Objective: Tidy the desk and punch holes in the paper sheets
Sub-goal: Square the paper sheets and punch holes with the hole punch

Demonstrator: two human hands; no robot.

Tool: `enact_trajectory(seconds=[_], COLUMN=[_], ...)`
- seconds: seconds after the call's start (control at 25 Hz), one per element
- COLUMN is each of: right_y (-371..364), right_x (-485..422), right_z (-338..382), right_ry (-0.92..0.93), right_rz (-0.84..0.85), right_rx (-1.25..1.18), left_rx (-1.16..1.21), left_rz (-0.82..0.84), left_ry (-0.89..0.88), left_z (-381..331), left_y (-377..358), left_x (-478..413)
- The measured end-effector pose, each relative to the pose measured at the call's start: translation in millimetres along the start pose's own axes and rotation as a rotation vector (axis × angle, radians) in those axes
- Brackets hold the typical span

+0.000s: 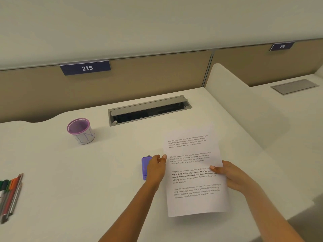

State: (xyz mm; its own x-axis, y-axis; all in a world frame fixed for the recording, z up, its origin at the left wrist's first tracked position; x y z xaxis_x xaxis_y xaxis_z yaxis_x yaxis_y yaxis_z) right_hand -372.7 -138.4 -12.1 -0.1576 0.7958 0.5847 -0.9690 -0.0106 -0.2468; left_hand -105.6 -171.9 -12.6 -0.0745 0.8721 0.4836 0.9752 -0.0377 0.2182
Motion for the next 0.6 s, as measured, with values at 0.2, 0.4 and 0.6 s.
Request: enact_trajectory(seconds=[0.2, 0.4, 0.6], right_y=[10.7, 42.3, 119.4], right_x=[-3.2, -25.4, -55.8], right_z=[4.1, 23.9, 67.2], right_ry=[-0.027, -0.045, 0.012], right_rz=[0.023, 0.049, -0.187], right_rx=[0.018, 0.053, 0.172], left_rx=[0.229, 0.178, 0.173], left_rz=[0.051, -0.115, -0.189], left_ry=[0.142, 0.132, 0.125], left_z=[16.6, 4.5, -21.1], left_y=[-33.3, -55.6, -110.8], left_x=[2.1, -17.2, -52.0])
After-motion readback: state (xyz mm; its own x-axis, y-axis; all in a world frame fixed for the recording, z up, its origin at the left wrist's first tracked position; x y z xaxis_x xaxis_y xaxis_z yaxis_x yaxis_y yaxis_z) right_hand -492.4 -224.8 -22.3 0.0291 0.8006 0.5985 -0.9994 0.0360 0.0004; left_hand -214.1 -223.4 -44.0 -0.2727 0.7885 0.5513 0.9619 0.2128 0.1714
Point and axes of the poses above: each hand's wrist, its own x-axis away from the middle knuckle, its own y-axis out of the back of the hand, z = x × y, the point moved 9 cm from there along -x, towards the middle knuckle, and after that the axes turned 1 degree about -y, right-handed, at the moved point
